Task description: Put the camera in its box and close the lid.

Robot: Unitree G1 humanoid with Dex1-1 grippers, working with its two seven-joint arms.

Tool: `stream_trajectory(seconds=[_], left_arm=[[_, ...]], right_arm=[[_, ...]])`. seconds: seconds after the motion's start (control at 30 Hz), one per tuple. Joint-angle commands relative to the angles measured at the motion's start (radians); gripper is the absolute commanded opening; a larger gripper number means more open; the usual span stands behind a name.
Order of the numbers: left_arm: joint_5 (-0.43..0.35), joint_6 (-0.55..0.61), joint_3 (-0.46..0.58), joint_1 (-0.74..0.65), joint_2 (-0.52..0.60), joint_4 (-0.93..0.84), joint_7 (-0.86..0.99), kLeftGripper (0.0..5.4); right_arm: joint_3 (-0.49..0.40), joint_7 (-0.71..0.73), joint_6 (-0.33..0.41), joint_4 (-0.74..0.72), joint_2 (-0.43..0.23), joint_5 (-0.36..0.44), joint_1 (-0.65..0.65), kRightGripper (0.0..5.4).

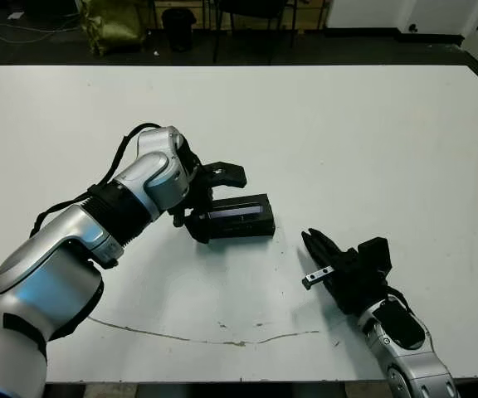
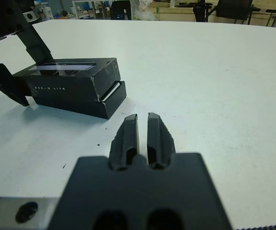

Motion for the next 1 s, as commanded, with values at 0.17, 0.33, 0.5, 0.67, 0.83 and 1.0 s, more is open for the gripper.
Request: stream_trajectory(seconds=[0.17, 0.33, 0.5, 0.67, 0.83, 1.0], left_arm=[[-0.015, -0.011, -0.024, 0.044, -0.007, 0.012, 0.020, 2.37], [-0.010, 0.000, -0.030, 0.043, -0.018, 0.017, 0.041, 2.37], [-0.005, -0.021, -0.037, 0.037, -0.034, 0.022, 0.065, 2.37], [-0.021, -0.017, -0.029, 0.032, -0.063, 0.024, 0.075, 2.37], [-0.008, -0.056, -0.045, 0.025, -0.088, 0.021, 0.092, 2.37], [-0.009, -0.006, -0.045, 0.020, -0.127, 0.052, 0.097, 2.36]], right_arm=[[-0.002, 0.003, 0.000, 0.015, -0.006, -0.008, 0.012, 0.00], [-0.004, 0.003, 0.007, 0.016, -0.002, -0.001, 0.013, 0.00], [0.000, 0.002, 0.010, 0.009, -0.002, -0.002, 0.017, 0.00], [0.000, 0.008, 0.005, 0.013, -0.004, -0.001, 0.017, 0.00], [-0.002, 0.014, -0.002, 0.019, -0.001, 0.007, 0.020, 0.00], [0.002, 0.008, 0.014, 0.005, -0.002, 0.008, 0.023, 0.00]])
